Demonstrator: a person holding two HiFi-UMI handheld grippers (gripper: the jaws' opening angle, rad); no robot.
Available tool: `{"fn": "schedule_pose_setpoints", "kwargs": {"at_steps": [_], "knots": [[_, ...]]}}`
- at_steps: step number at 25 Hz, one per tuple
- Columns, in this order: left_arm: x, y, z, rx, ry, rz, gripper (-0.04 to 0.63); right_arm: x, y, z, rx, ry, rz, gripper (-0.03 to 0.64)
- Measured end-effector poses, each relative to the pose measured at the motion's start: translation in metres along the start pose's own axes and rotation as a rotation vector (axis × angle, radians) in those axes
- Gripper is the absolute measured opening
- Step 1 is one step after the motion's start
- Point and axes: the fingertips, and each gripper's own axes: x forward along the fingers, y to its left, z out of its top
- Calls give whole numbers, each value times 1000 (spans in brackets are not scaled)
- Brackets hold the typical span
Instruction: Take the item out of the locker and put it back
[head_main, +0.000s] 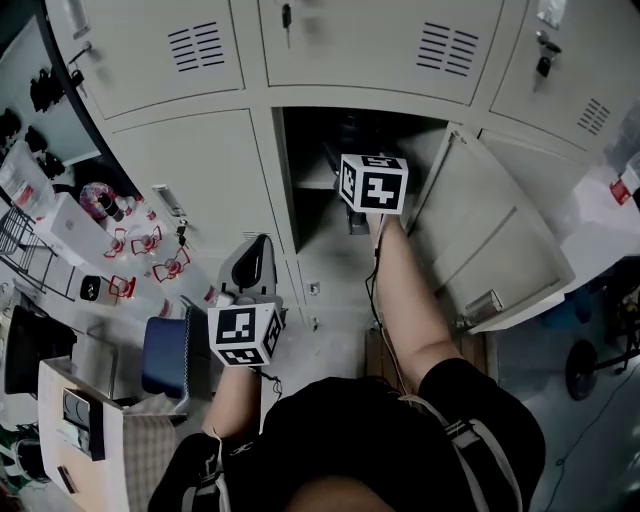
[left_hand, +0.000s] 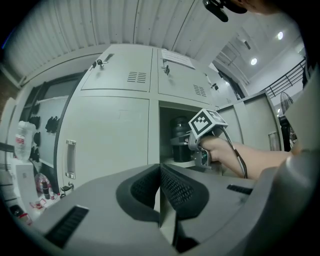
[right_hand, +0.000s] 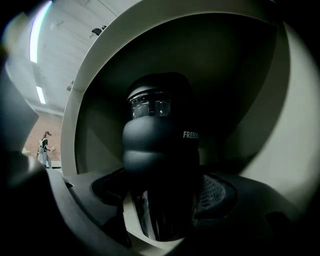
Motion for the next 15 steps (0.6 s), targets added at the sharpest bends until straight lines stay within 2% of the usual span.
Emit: {"fn": "schedule_pose_setpoints", "kwargs": {"at_steps": [3, 11, 15], "knots": [[-3, 0, 1, 1, -1, 2, 12, -5, 2, 1, 64, -9, 40, 400], [-8, -11, 1, 23, 0, -7, 12, -36, 6, 3, 382, 4, 197, 397], [-11, -18, -1, 22, 6, -22, 12, -56, 5, -4, 392, -4, 199, 397]]}}
